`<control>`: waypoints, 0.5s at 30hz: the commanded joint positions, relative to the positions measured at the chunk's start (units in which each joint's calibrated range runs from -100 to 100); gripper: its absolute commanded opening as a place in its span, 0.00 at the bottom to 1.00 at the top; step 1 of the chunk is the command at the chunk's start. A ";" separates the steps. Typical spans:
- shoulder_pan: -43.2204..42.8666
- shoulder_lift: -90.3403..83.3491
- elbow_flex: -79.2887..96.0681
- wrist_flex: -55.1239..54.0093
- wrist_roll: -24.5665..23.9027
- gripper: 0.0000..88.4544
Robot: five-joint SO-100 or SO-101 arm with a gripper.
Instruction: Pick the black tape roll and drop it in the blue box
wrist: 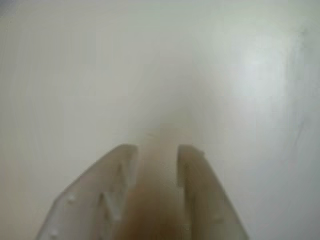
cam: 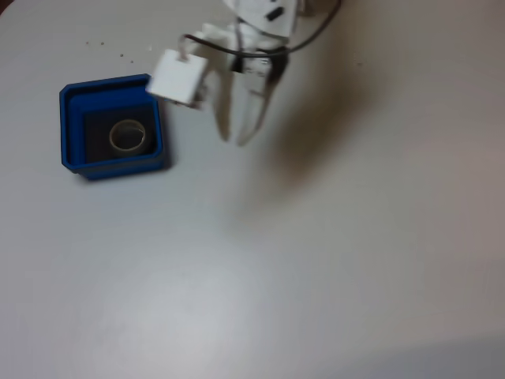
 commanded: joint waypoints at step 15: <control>-19.03 -4.04 -3.32 -0.94 0.29 0.02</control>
